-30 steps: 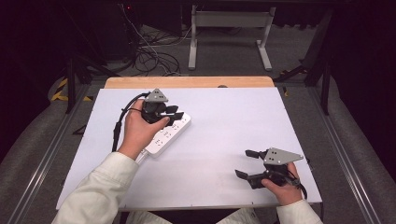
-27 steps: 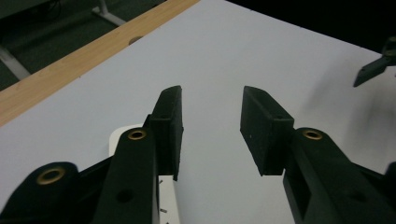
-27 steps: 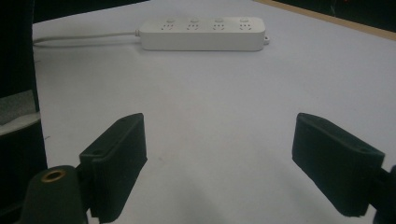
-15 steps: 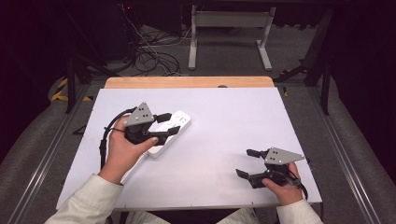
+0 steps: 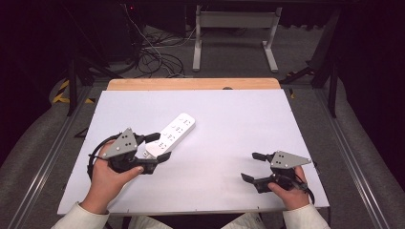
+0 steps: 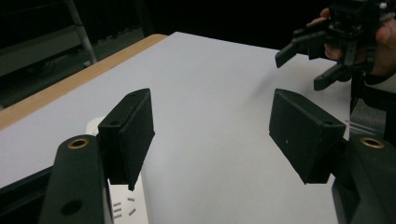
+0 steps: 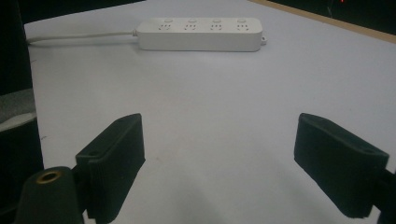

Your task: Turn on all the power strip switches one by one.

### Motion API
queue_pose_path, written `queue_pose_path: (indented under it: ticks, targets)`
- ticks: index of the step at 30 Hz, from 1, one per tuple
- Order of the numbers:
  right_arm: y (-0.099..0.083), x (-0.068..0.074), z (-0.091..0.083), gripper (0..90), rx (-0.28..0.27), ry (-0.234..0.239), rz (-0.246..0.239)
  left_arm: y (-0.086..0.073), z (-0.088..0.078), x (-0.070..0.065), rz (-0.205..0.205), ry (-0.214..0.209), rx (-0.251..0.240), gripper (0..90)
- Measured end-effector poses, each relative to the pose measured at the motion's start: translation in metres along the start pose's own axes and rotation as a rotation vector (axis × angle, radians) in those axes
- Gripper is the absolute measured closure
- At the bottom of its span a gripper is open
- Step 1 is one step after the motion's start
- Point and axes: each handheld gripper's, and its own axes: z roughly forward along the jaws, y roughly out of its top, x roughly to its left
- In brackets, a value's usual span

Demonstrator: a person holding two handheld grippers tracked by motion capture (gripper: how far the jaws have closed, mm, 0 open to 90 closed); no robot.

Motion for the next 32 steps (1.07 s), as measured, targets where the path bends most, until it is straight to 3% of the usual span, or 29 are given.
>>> queue_pose_path:
  ticks: [6,10,19,22,29,32]
  targets:
    - [0.0,0.0,0.0,15.8,-0.003,0.0,-0.003,-0.027,-0.008,-0.002,-0.022,0.002,-0.026,31.3]
    - [0.0,0.0,0.0,15.3,-0.003,0.0,-0.005,-0.046,-0.009,-0.001,-0.047,-0.01,-0.019,32.7]
    - [-0.001,0.0,0.0,14.2,-0.004,0.007,-0.013,-0.089,-0.014,0.009,-0.078,0.039,-0.015,33.1]
    - [-0.003,0.0,0.0,13.8,0.003,0.008,-0.016,-0.097,-0.013,0.011,-0.111,0.036,-0.02,32.0]
    - [-0.005,-0.002,0.0,12.8,0.006,0.004,-0.013,-0.095,-0.01,0.006,-0.041,0.074,0.015,29.0]
    - [-0.006,-0.003,0.0,12.8,0.007,0.003,-0.014,-0.093,-0.011,0.004,-0.035,0.08,0.023,28.3]
